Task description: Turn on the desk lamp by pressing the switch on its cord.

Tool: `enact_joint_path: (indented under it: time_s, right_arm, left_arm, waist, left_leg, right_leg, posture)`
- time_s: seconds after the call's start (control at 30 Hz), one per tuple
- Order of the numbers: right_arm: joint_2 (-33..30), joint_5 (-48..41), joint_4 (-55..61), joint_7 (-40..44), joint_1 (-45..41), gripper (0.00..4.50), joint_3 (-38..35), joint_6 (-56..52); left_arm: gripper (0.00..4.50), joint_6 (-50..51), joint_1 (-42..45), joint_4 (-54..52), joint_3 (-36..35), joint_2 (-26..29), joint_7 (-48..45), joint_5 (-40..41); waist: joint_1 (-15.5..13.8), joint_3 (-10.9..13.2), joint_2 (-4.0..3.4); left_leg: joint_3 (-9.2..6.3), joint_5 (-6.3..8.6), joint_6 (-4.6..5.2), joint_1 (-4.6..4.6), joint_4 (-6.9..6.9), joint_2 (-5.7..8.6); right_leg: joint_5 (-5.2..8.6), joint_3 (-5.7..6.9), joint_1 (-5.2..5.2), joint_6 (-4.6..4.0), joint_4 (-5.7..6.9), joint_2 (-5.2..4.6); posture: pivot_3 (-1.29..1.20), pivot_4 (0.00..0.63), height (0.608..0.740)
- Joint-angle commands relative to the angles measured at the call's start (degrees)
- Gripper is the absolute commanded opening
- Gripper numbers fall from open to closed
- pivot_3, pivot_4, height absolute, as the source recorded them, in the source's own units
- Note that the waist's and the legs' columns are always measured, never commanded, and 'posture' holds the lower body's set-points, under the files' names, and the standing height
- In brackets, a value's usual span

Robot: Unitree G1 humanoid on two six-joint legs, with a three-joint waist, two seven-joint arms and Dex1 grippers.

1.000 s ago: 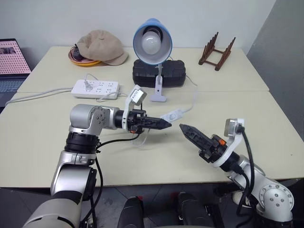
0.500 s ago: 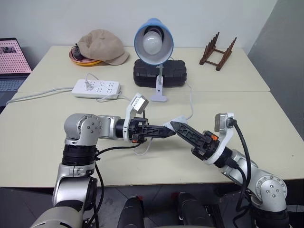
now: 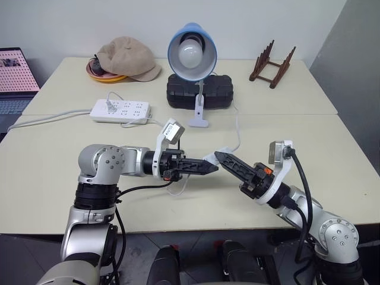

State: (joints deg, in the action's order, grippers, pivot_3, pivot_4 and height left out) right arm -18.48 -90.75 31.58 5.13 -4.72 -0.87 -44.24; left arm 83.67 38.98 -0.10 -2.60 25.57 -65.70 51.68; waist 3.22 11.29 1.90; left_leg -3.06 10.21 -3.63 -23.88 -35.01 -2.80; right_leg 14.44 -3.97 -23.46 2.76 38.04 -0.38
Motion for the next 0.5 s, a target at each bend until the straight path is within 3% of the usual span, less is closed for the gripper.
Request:
enact_joint_path:
  time_s: [0.03, 0.13, 0.2, 0.5]
  right_arm:
    - [-0.57, 0.20, 2.03, 1.07, 0.36, 1.56, 0.06, 0.73]
    - [-1.24, 1.24, 2.08, 1.63, 0.42, 0.83, 0.36, 0.66]
    - [-1.43, 1.52, 1.99, 1.91, 0.52, 0.58, 0.53, 0.69]
    - [-2.11, 4.04, 1.50, 2.00, 0.33, 0.54, 0.48, 1.06]
  left_arm:
    - [0.38, -1.01, 0.82, -0.77, 0.44, 0.66, -0.53, 2.18]
    - [0.38, -1.42, 1.05, -0.37, 0.83, 0.67, -0.57, 2.26]
    - [0.38, -1.65, 1.24, -0.14, 1.04, 0.75, -0.43, 2.53]
    - [0.38, -2.58, 1.40, 0.31, 1.79, 1.48, -0.11, 3.19]
  waist:
    - [0.00, 0.00, 0.00]
    - [0.00, 0.00, 0.00]
    - [0.00, 0.00, 0.00]
    - [0.00, 0.00, 0.00]
  left_leg:
    - [0.00, 0.00, 0.00, 0.00, 0.00, 0.00]
    - [0.01, 0.00, 0.00, 0.00, 0.00, 0.00]
    - [0.01, 0.00, 0.00, 0.00, 0.00, 0.00]
    - [0.01, 0.00, 0.00, -0.01, 0.01, 0.00]
  right_leg:
    - [0.00, -0.01, 0.00, 0.00, 0.00, 0.00]
    - [0.01, 0.00, 0.00, -0.01, 0.00, 0.00]
    - [0.01, -0.01, -0.01, -0.01, -0.01, 0.00]
    - [0.01, -0.01, -0.02, -0.02, -0.03, 0.00]
  posture:
    - [0.00, 0.150, 0.740]
    - [0.00, 0.150, 0.740]
    - [0.00, 0.150, 0.740]
    - [0.00, 0.150, 0.740]
